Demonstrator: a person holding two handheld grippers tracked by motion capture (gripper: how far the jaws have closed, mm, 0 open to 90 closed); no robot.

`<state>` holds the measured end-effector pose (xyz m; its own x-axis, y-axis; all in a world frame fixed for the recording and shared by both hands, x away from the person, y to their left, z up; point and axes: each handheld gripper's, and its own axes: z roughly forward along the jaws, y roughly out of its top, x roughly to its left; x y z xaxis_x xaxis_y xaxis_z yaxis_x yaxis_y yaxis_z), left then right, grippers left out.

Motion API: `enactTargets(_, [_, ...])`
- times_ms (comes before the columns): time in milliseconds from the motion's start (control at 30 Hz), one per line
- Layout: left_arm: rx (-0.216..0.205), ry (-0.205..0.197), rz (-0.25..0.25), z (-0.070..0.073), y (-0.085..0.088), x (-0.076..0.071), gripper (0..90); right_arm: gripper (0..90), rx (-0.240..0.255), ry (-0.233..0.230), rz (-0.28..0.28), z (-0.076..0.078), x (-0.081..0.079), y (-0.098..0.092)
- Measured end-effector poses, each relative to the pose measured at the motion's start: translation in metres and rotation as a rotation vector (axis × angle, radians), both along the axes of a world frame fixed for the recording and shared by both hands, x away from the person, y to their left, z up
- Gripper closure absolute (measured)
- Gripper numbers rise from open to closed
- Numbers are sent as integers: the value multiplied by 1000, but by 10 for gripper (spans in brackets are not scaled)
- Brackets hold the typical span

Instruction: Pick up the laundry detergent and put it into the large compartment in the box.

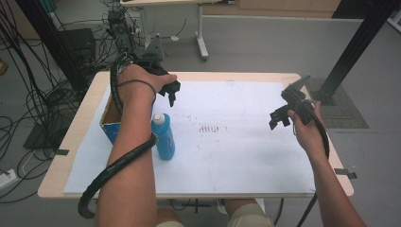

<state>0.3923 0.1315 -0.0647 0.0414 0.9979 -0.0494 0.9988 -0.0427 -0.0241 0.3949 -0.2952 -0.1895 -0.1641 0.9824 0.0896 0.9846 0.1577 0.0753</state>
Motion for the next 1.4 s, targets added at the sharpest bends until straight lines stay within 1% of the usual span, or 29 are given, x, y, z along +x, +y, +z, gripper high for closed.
enactTargets(167, [-1, 2, -2, -2, -1, 1, 61, 49, 1, 2, -9, 1, 0, -1])
enactTargets(400, [0, 11, -4, -9, -3, 3, 61, 49, 4, 1, -12, 1, -1, -3])
enactTargets(667, [-6, 15, -6, -17, -2, 5, 62, 49, 1, 3, -11, 0, -1, -2])
enactTargets(1000, [-14, 28, 1, -34, 0, 7, 61, 49, 4, 4, -12, 0, -1, -3])
enactTargets(1233, [-15, 40, -1, -45, -3, 8, 61, 49, 8, -4, -11, -2, -3, -5])
enactTargets(1400, [-14, 48, -2, -53, -4, 9, 61, 49, 8, -2, -11, -3, -3, -6])
